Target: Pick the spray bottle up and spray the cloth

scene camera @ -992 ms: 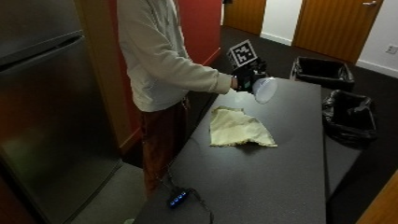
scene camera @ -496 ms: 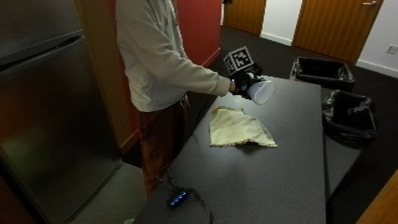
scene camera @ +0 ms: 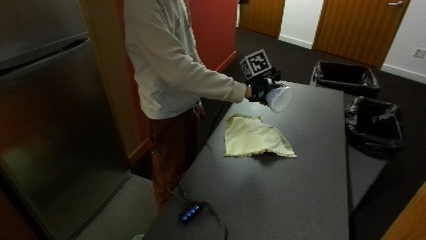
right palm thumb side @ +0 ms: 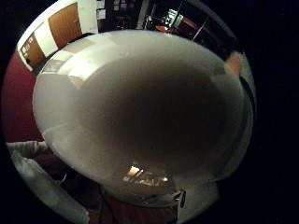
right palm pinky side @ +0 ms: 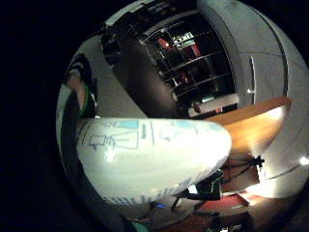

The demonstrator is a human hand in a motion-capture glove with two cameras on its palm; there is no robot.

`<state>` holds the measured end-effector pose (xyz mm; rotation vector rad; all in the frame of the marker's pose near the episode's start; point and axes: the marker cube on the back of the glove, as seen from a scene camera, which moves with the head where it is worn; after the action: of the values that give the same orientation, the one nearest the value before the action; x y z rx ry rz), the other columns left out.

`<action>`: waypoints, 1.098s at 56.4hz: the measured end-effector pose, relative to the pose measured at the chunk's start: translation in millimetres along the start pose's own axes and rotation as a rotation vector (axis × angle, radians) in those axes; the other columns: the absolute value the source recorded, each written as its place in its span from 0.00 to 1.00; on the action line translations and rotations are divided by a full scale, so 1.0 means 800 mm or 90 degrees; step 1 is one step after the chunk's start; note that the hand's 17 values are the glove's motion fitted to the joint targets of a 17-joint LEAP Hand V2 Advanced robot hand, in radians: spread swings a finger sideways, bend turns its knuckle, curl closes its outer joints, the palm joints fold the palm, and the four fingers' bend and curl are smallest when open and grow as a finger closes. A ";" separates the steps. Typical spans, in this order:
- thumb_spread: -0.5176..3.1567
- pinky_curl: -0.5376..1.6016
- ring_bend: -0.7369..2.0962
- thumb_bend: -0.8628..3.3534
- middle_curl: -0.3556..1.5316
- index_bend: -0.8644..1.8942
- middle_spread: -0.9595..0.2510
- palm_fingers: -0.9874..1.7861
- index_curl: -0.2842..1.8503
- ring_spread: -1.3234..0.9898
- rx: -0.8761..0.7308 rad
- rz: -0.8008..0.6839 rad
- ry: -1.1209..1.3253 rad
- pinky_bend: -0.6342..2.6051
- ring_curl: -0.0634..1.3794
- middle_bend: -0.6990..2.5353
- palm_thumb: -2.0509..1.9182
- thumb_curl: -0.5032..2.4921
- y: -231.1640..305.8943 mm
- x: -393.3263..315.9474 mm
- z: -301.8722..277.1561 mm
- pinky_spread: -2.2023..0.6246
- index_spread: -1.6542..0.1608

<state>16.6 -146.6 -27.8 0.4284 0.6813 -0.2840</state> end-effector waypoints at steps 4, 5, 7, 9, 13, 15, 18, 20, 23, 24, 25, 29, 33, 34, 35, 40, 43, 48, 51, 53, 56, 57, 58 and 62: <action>0.19 0.43 0.43 0.20 0.46 0.38 0.64 0.80 0.38 0.46 -0.001 0.007 -0.008 0.28 0.37 0.34 0.78 0.42 0.001 -0.003 0.002 0.68 0.77; 0.19 0.43 0.43 0.20 0.46 0.38 0.64 0.80 0.38 0.46 -0.002 0.005 -0.012 0.28 0.37 0.34 0.78 0.42 0.002 -0.003 0.002 0.68 0.77; 0.19 0.43 0.43 0.20 0.46 0.38 0.64 0.80 0.38 0.47 -0.002 -0.003 -0.021 0.28 0.37 0.34 0.78 0.42 0.004 -0.004 0.003 0.68 0.77; 0.19 0.43 0.43 0.20 0.46 0.38 0.64 0.80 0.38 0.47 -0.002 -0.010 -0.027 0.28 0.37 0.34 0.78 0.42 0.005 -0.003 0.003 0.68 0.77; 0.19 0.43 0.43 0.20 0.46 0.38 0.63 0.80 0.38 0.47 -0.005 0.089 -0.048 0.28 0.37 0.34 0.78 0.42 -0.004 -0.007 0.001 0.68 0.77; 0.19 0.43 0.43 0.20 0.46 0.38 0.63 0.80 0.38 0.47 -0.007 0.224 -0.073 0.28 0.37 0.34 0.78 0.42 -0.017 -0.013 -0.001 0.68 0.77; 0.19 0.43 0.43 0.20 0.46 0.38 0.63 0.80 0.38 0.47 -0.010 0.214 -0.065 0.28 0.37 0.34 0.78 0.42 -0.015 -0.011 0.001 0.68 0.77; 0.19 0.43 0.43 0.20 0.46 0.38 0.63 0.80 0.38 0.47 -0.012 0.175 -0.060 0.28 0.37 0.34 0.78 0.42 -0.011 -0.011 0.003 0.68 0.77; 0.19 0.43 0.43 0.20 0.46 0.38 0.63 0.80 0.38 0.47 -0.009 0.154 -0.064 0.28 0.37 0.34 0.78 0.42 -0.009 -0.009 0.004 0.68 0.77; 0.19 0.43 0.43 0.20 0.46 0.38 0.63 0.80 0.38 0.47 -0.007 0.115 -0.059 0.28 0.37 0.34 0.78 0.42 -0.005 -0.007 0.006 0.68 0.77; 0.19 0.43 0.43 0.20 0.46 0.38 0.63 0.80 0.38 0.47 -0.006 0.073 -0.055 0.28 0.37 0.34 0.78 0.42 -0.001 -0.005 0.007 0.68 0.77; 0.19 0.43 0.43 0.20 0.46 0.38 0.63 0.80 0.38 0.47 -0.010 0.024 -0.059 0.28 0.37 0.34 0.78 0.42 0.005 -0.005 0.011 0.68 0.77; 0.19 0.43 0.43 0.20 0.46 0.38 0.63 0.80 0.38 0.47 -0.020 0.033 -0.071 0.28 0.37 0.34 0.78 0.42 0.008 -0.006 0.015 0.68 0.77; 0.19 0.43 0.43 0.20 0.46 0.38 0.63 0.80 0.38 0.47 -0.021 0.034 -0.076 0.28 0.37 0.34 0.78 0.42 0.008 -0.007 0.016 0.68 0.77; 0.19 0.43 0.43 0.20 0.46 0.38 0.63 0.80 0.38 0.47 -0.022 0.032 -0.082 0.28 0.37 0.34 0.78 0.42 0.009 -0.008 0.016 0.68 0.77; 0.19 0.43 0.43 0.20 0.46 0.38 0.63 0.80 0.38 0.47 -0.025 0.020 -0.092 0.28 0.37 0.34 0.78 0.42 0.016 -0.005 0.020 0.68 0.77; 0.19 0.43 0.43 0.20 0.46 0.38 0.63 0.80 0.38 0.47 -0.040 0.127 -0.074 0.28 0.37 0.34 0.78 0.42 0.009 -0.008 0.024 0.68 0.77; 0.19 0.43 0.43 0.20 0.46 0.38 0.63 0.80 0.38 0.46 -0.052 0.176 -0.070 0.28 0.37 0.34 0.78 0.42 0.005 -0.018 0.029 0.68 0.77; 0.19 0.43 0.43 0.20 0.46 0.38 0.63 0.80 0.38 0.46 -0.048 0.094 -0.091 0.28 0.37 0.34 0.78 0.42 0.010 -0.026 0.029 0.68 0.77; 0.19 0.43 0.43 0.20 0.46 0.38 0.63 0.80 0.38 0.46 -0.051 0.120 -0.087 0.28 0.37 0.34 0.78 0.42 0.009 -0.027 0.031 0.68 0.77; 0.19 0.43 0.43 0.20 0.46 0.38 0.63 0.80 0.38 0.46 -0.048 0.124 -0.103 0.28 0.37 0.34 0.78 0.42 0.006 -0.036 0.031 0.68 0.77; 0.19 0.43 0.43 0.20 0.46 0.38 0.63 0.80 0.38 0.46 -0.047 0.122 -0.108 0.28 0.37 0.34 0.78 0.42 0.006 -0.038 0.031 0.68 0.77; 0.19 0.43 0.43 0.20 0.46 0.38 0.63 0.80 0.38 0.46 -0.049 0.134 -0.106 0.28 0.37 0.34 0.78 0.42 0.005 -0.040 0.032 0.68 0.77; 0.19 0.43 0.43 0.20 0.46 0.38 0.63 0.80 0.38 0.46 -0.059 0.178 -0.089 0.28 0.37 0.34 0.78 0.42 0.003 -0.038 0.037 0.68 0.77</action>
<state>11.0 -154.8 13.8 0.4057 0.4879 -0.0176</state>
